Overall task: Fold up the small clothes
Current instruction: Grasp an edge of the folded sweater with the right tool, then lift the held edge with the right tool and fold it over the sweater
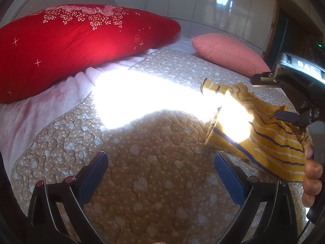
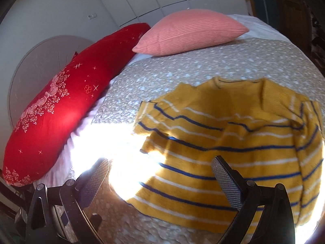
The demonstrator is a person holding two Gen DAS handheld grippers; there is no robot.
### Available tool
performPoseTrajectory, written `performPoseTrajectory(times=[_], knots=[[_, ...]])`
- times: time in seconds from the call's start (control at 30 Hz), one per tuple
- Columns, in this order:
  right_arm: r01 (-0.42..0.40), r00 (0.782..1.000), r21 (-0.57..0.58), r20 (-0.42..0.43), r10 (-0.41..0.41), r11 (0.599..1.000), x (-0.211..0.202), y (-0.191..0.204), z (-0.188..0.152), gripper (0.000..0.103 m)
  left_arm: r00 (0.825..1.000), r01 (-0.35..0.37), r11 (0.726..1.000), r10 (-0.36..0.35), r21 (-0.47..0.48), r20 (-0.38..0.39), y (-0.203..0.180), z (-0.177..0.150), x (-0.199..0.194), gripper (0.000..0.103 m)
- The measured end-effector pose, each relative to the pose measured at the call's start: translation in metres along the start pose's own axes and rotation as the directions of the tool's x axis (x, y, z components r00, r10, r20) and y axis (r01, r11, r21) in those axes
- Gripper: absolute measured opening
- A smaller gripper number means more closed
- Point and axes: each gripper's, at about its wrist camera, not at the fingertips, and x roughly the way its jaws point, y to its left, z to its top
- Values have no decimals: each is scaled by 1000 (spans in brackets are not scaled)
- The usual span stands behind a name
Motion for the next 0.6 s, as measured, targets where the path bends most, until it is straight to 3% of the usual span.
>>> performPoseTrajectory(times=[0.13,0.27,0.3,0.33,0.37,0.4,0.47,0.53,0.6], knots=[[39,989,-17,-144,-41,999,74,28,18,103,1000,-2,1000,1,-31,-23,13,5,4,103],[217,953,-131,-185,-239,967,119,35,23,98,1000,-4,998,3,-57,-26,23,8,7,103],[257,941,-177,-180,-288,950,123,37,23,87,1000,-5,998,3,-63,-26,25,8,6,103],[302,926,-223,-163,-341,927,124,40,23,67,1000,-3,998,1,-68,-28,26,8,7,103],[308,923,-253,-157,-353,917,123,41,24,61,1000,3,997,-5,-71,-31,26,8,8,103],[292,928,-264,-154,-339,919,118,41,26,42,999,9,997,-12,-72,-36,25,9,8,103],[258,945,-235,-140,-295,937,96,33,35,18,999,16,998,-18,-60,-35,21,7,8,103],[235,964,-186,-82,-253,954,58,14,46,16,1000,12,999,-13,-34,-26,13,5,6,103],[249,967,-145,-11,-253,958,16,-14,53,16,1000,22,1000,-22,-5,-18,3,1,2,103]])
